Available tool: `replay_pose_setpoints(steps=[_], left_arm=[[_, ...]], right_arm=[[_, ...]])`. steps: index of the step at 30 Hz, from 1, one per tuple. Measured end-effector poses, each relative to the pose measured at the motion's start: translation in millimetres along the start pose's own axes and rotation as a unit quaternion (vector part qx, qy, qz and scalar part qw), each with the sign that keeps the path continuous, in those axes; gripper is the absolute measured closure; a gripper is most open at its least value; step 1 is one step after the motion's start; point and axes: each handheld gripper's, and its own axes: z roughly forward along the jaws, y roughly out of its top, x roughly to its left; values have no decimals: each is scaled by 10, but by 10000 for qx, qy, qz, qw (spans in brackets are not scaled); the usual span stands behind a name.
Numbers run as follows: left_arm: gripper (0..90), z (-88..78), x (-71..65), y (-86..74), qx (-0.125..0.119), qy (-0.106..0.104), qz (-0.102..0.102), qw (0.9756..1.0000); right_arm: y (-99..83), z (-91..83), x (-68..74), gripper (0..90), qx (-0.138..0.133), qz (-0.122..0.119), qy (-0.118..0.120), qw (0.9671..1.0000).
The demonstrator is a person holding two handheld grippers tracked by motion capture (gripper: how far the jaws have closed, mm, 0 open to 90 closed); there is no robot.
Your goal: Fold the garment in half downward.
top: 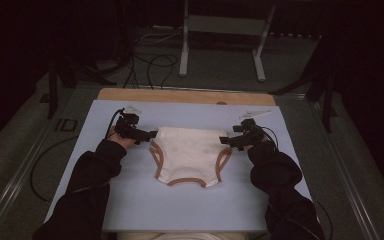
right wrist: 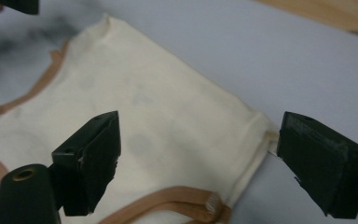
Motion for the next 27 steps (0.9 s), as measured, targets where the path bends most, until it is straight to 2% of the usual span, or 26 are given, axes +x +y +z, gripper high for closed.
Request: replay_pose_setpoints(steps=[3, 6, 9, 12, 15, 16, 17, 18, 27], left_arm=[[8, -40, -6, -13, 10, 43, 78, 10000], [10, -122, -36, -56, -32, -22, 102, 9999], [10, -171, -71, -73, -46, -38, 196, 9998], [11, -290, -148, -92, -212, -203, 207, 9994], [13, -342, -209, -103, -272, -284, 246, 9989], [13, -390, -279, -112, -282, -356, 359, 9983], [13, -390, -279, -112, -282, -356, 359, 9983], [12, -443, -356, -120, -361, -465, 443, 9973], [12, -610, -576, -129, -533, -730, 744, 9931]], right_arm=[[23, -57, 86, 122, -105, -144, 54, 9998], [33, -96, 159, 101, -191, -254, 78, 9995], [34, -115, 201, 101, -200, -284, 71, 9994], [40, -139, 253, 101, -249, -344, 107, 9990], [50, -136, 277, 101, -235, -364, 111, 9990], [62, -127, 302, 101, -207, -388, 125, 9990], [69, -123, 316, 101, -194, -406, 112, 9989], [76, -121, 330, 101, -191, -423, 105, 9989], [140, -51, 415, 101, -208, -496, 252, 9982]])
